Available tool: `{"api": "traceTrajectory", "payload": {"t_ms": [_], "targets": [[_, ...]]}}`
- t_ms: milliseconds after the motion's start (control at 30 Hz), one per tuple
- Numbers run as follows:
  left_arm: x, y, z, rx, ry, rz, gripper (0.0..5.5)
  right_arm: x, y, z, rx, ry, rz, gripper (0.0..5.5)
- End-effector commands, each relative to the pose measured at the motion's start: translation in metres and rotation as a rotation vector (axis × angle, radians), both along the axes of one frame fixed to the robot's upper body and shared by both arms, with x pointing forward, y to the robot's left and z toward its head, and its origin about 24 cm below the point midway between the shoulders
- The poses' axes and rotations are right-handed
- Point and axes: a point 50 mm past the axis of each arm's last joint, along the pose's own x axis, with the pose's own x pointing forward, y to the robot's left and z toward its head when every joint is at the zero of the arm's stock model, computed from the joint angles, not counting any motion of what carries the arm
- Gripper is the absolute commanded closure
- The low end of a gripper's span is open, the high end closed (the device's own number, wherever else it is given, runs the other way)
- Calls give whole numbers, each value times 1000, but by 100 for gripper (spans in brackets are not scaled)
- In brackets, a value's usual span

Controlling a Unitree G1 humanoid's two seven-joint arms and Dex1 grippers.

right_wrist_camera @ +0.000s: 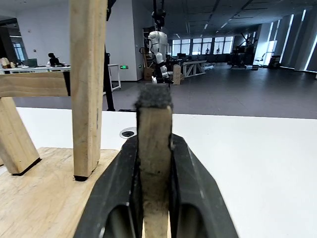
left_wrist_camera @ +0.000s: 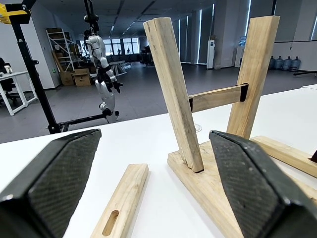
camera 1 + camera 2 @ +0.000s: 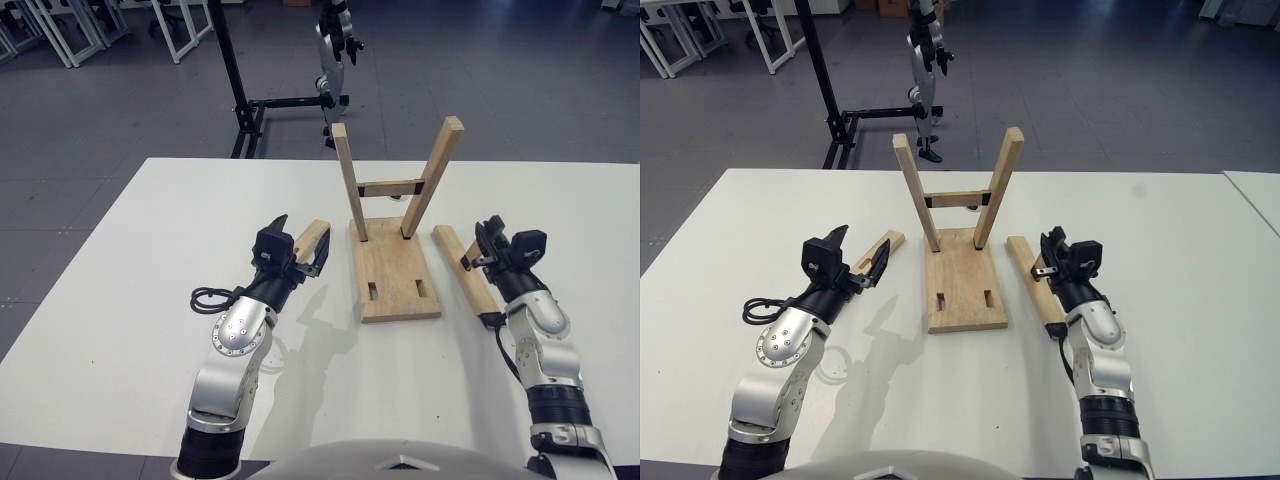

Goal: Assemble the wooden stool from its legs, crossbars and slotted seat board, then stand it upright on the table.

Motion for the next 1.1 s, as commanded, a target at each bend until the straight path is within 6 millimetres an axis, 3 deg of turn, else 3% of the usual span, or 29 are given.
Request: {"api": "traceTrajectory", "payload": {"t_ms": [33,167,433,600,733,867,967,1033,1100], "targets": [[-1,-2,1,10,1,-2,146,-11,-13,-19,-31,246,-200,508],[-1,-3,0,8,4,0,146,-12,-4,-3,-86,164,-227,508],[-1,-3,0,12,3,1,146,-7,-2,15,-97,98,-223,338],[-1,-5,0,4,1,5,146,5,-2,50,-77,16,-236,230],[-1,-7,-1,0,1,5,146,10,-1,76,-56,-35,-248,230],[-2,-8,-1,0,1,5,146,16,2,109,-32,-94,-268,296],[-2,-9,-1,-1,0,5,146,25,4,127,-36,-49,-282,301],[-2,-10,-1,-3,-1,5,146,32,5,132,-51,11,-270,301],[-1,-11,-1,-4,-1,3,146,39,2,121,-66,107,-271,301]]}}
